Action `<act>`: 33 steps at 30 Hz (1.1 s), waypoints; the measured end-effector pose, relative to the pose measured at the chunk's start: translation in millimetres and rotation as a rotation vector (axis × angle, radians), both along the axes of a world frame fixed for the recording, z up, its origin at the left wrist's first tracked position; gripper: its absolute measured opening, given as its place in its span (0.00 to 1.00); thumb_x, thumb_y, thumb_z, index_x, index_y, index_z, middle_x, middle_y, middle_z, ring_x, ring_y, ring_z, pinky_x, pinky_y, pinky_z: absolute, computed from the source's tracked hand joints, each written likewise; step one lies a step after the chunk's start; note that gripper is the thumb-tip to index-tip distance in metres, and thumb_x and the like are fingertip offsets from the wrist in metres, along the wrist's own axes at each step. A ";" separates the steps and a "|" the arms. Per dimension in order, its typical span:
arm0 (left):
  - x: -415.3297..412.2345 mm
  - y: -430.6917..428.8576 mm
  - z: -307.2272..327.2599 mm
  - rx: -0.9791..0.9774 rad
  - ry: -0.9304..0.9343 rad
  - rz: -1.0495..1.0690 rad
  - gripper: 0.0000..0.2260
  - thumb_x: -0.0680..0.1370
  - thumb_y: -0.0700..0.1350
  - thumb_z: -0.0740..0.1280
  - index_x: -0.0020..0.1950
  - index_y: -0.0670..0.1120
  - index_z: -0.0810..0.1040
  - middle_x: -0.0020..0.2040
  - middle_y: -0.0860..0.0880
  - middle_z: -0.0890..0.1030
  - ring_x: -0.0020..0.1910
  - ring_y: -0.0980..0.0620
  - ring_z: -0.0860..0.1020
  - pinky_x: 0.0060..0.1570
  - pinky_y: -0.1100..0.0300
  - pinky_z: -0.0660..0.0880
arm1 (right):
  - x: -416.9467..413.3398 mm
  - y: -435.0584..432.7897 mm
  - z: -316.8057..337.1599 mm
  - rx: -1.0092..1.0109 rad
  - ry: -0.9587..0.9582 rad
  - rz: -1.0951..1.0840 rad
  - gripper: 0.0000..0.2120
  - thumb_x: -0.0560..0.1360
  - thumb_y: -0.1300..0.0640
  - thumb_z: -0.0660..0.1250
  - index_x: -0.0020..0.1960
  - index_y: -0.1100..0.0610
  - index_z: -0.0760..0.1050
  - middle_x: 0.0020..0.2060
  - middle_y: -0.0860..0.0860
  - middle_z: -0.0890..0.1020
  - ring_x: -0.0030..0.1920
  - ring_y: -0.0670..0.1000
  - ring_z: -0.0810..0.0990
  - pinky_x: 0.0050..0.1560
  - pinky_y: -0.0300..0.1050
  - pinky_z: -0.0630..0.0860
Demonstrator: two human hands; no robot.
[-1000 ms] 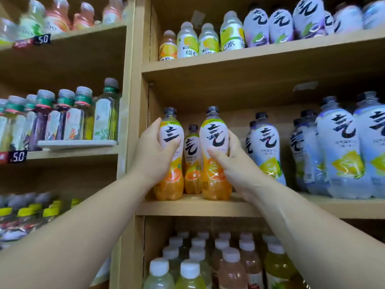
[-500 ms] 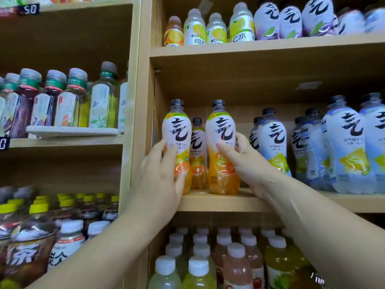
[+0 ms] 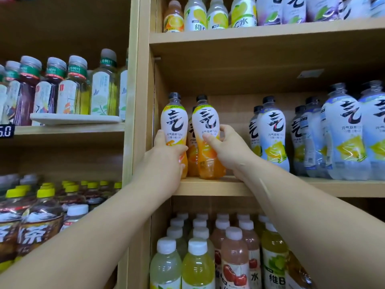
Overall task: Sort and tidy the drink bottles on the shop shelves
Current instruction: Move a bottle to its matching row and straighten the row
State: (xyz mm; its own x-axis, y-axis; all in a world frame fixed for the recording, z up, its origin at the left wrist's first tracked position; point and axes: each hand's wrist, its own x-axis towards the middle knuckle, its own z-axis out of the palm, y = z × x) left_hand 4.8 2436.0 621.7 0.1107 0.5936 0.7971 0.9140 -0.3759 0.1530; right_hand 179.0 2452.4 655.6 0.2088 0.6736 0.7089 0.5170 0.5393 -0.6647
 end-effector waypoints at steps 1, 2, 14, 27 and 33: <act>0.0 1.3 0.2 0.017 -0.004 -0.004 0.20 0.82 0.51 0.67 0.74 0.61 0.71 0.77 0.46 0.61 0.67 0.39 0.73 0.65 0.48 0.73 | -0.4 0.3 0.2 -0.007 0.001 0.011 0.24 0.80 0.44 0.68 0.72 0.51 0.68 0.59 0.47 0.79 0.59 0.52 0.80 0.61 0.56 0.79; -1.0 3.3 0.4 0.031 -0.008 -0.011 0.20 0.81 0.52 0.67 0.74 0.60 0.72 0.72 0.46 0.67 0.66 0.41 0.74 0.63 0.49 0.74 | -0.8 0.0 0.3 -0.019 -0.002 0.020 0.23 0.80 0.45 0.69 0.71 0.52 0.69 0.57 0.46 0.79 0.57 0.51 0.80 0.60 0.54 0.80; -4.0 9.5 -5.2 0.113 -0.091 -0.042 0.21 0.80 0.48 0.69 0.73 0.54 0.74 0.62 0.43 0.80 0.60 0.41 0.78 0.56 0.48 0.78 | 5.8 1.7 -3.9 -0.142 -0.014 0.175 0.18 0.75 0.57 0.76 0.63 0.54 0.79 0.52 0.53 0.86 0.47 0.51 0.86 0.37 0.42 0.77; -2.9 19.4 -8.7 0.170 -0.054 0.014 0.15 0.81 0.45 0.67 0.67 0.47 0.78 0.59 0.42 0.78 0.56 0.39 0.78 0.53 0.47 0.78 | -8.9 -4.5 -5.0 -0.176 -0.150 -0.011 0.21 0.77 0.48 0.73 0.67 0.54 0.75 0.57 0.50 0.83 0.54 0.51 0.84 0.50 0.52 0.85; 2.9 16.0 -19.3 0.333 -0.097 -0.055 0.17 0.77 0.44 0.72 0.63 0.39 0.79 0.59 0.38 0.77 0.55 0.34 0.77 0.53 0.41 0.77 | 18.1 -44.6 -16.9 -0.086 -0.491 -0.290 0.31 0.80 0.41 0.65 0.78 0.54 0.65 0.69 0.52 0.77 0.68 0.55 0.76 0.66 0.50 0.73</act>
